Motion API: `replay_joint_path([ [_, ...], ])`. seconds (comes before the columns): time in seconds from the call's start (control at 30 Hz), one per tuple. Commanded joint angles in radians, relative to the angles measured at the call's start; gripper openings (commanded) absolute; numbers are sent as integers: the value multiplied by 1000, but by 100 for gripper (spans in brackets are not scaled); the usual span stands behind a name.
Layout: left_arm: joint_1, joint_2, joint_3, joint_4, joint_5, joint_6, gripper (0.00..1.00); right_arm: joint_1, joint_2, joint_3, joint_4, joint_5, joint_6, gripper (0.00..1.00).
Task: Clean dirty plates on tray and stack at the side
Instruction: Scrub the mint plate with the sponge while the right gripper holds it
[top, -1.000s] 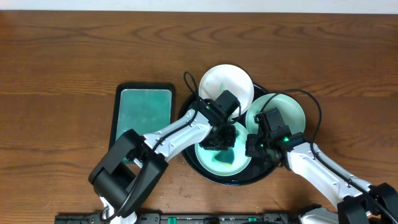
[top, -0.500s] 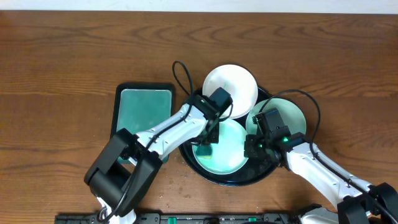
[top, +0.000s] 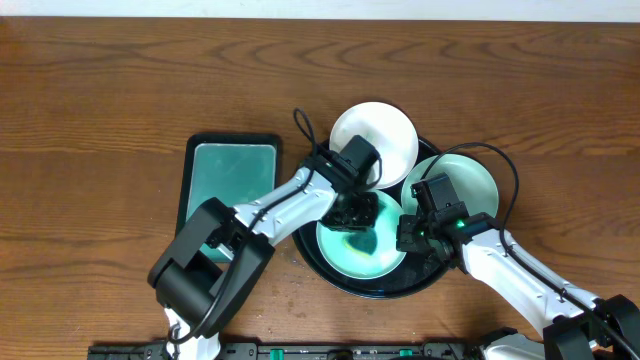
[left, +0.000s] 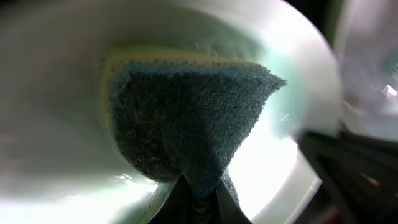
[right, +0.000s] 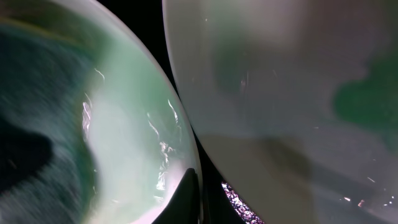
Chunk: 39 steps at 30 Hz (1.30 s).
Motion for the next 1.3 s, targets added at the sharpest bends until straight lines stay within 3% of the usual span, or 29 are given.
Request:
replay_joint_path([
  [0.0, -73, 47, -13, 11, 251, 45, 7, 3, 6, -1, -8, 6, 4, 1],
  [0.27, -85, 47, -13, -22, 236, 58, 7, 3, 6, -1, -9, 6, 4, 1],
  [0.5, -68, 37, -12, -237, -227, -77, 8, 3, 6, -1, -11, 6, 4, 1],
  [0.77, -42, -23, 4, -367, -662, -92, 7, 3, 6, -1, -12, 5, 4, 1],
  [0.9, -42, -62, 6, -384, -787, -91, 7, 3, 6, -1, -12, 5, 4, 1],
  [1.07, -42, -67, 2, -312, -723, -71, 7, 3, 6, -1, -20, 5, 4, 1],
  [1.27, -45, -53, -20, -95, -243, 8, 7, 3, 6, -1, -26, 5, 4, 1],
])
